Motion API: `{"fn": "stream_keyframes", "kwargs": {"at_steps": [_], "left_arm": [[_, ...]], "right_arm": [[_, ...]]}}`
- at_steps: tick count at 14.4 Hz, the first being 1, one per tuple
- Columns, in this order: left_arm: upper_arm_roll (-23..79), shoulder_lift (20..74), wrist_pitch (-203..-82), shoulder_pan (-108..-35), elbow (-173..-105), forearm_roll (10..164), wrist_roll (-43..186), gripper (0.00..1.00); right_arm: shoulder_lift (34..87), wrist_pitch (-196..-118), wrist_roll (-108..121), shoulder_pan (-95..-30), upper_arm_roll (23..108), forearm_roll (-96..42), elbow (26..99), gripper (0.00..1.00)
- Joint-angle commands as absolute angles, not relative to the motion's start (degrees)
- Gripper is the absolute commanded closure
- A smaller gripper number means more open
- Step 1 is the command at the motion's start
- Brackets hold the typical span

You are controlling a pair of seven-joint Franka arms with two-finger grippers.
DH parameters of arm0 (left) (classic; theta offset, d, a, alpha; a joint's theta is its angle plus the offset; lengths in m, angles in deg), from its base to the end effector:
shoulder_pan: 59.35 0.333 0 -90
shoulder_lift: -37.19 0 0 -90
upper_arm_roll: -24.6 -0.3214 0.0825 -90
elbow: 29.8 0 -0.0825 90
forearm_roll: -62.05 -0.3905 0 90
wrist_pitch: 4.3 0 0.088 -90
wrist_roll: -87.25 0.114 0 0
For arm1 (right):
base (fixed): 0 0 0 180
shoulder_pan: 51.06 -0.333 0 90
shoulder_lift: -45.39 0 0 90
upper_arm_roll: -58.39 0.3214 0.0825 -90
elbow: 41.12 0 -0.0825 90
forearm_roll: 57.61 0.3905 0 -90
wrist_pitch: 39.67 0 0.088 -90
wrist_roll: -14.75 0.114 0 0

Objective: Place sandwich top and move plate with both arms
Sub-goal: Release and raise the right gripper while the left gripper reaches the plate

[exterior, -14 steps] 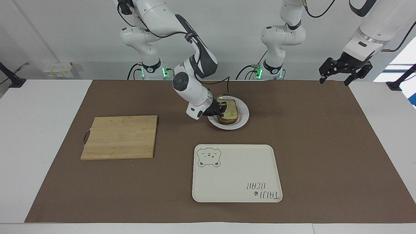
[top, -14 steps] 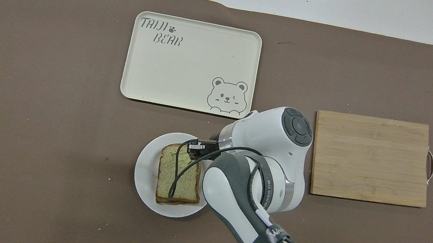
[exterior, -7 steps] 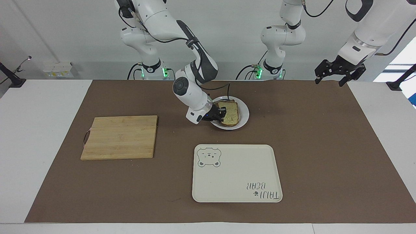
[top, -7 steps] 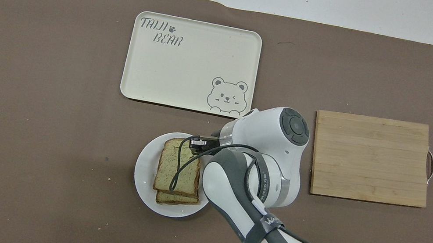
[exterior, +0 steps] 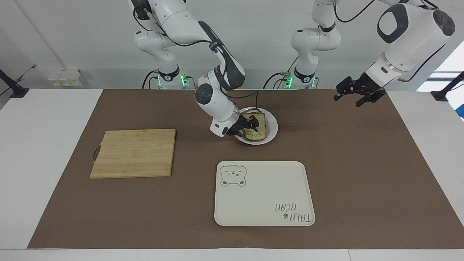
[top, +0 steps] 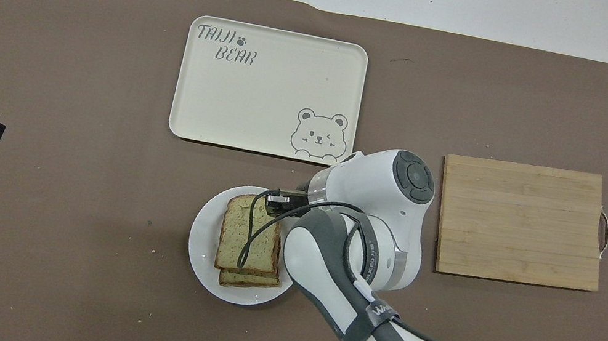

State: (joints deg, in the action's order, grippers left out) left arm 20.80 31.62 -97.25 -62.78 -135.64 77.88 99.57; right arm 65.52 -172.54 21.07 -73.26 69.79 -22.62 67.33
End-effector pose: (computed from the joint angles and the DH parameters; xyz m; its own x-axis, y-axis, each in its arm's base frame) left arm 0.5236 -0.0252 0.5523 0.9802 -0.1860 -0.0681 -0.1582 -0.9420 0.2959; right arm 0.5329 0.3616 0.3286 0.9921 0.0795 -0.0973 0.0207 -0.8672 -0.4975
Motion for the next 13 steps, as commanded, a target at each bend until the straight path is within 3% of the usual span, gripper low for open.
{"fn": "stream_keyframes", "kwargs": {"at_steps": [1,13], "left_arm": [[20.8,28.6,-101.1,-61.6,-141.8,83.0,101.7,0.0],[21.2,28.9,-117.1,-64.0,-160.9,100.6,110.2,0.0]], "right_arm": [[64.3,-172.8,20.2,-72.8,69.3,-22.4,67.2,0.0],[55.9,-168.1,19.9,-62.8,69.2,-47.2,66.9,0.0]]}}
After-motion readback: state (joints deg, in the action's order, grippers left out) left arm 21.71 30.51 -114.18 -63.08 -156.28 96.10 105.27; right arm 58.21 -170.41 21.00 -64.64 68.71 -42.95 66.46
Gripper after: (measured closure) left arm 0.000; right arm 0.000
